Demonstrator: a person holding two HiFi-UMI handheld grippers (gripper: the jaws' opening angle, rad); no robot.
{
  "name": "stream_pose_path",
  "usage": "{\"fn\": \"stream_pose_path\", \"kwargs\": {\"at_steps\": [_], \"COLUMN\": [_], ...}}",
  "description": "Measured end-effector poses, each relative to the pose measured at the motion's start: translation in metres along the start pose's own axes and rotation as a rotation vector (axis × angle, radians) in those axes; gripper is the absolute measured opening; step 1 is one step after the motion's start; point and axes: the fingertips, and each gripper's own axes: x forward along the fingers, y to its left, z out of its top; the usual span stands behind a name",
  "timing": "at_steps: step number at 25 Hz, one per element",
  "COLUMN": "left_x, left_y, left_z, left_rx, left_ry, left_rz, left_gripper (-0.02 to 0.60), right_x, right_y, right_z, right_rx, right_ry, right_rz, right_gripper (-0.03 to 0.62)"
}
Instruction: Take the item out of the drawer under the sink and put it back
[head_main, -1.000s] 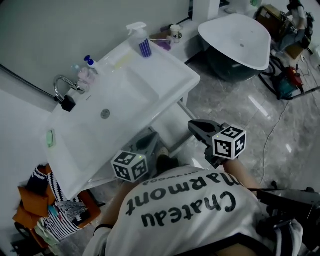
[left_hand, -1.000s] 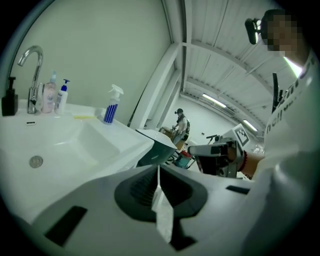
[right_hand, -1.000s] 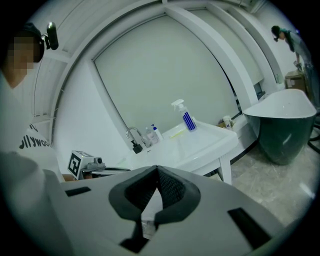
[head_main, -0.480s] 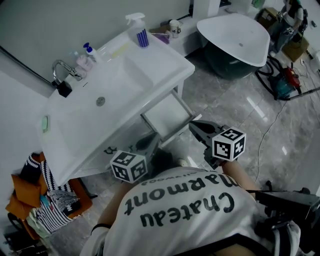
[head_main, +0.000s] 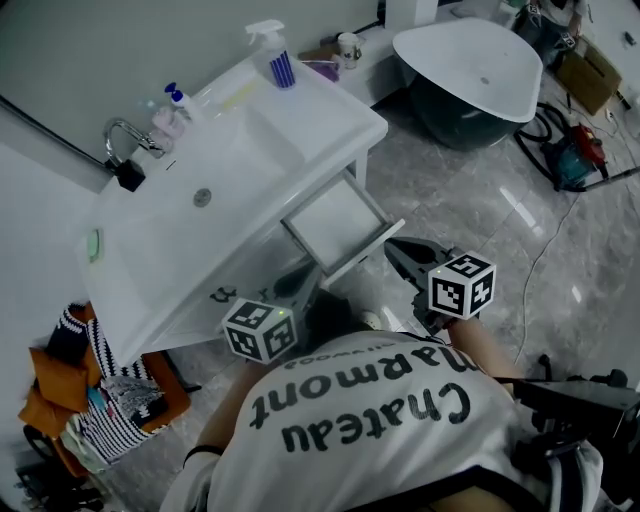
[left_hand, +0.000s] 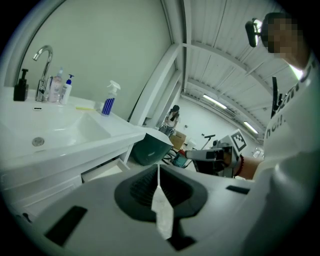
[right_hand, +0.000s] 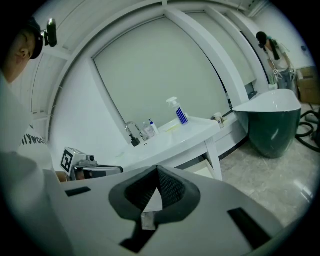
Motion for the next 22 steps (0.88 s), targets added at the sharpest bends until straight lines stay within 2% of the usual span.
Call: {"fn": "stream_pose_path", "kwargs": {"at_steps": [22], "left_x": [0.014], "left_y": [-0.001], "left_z": [0.001], "left_rx": [0.001], "left_ry": [0.006], "left_rz": [-0.005], "left_gripper": [0.018], "right_x": [-0.003], "right_y": [-0.014], "right_z": [0.003], "right_rx": [0.003], "right_ry": [0.000], "right_rz": [-0.004], "right_gripper": [0.011]}}
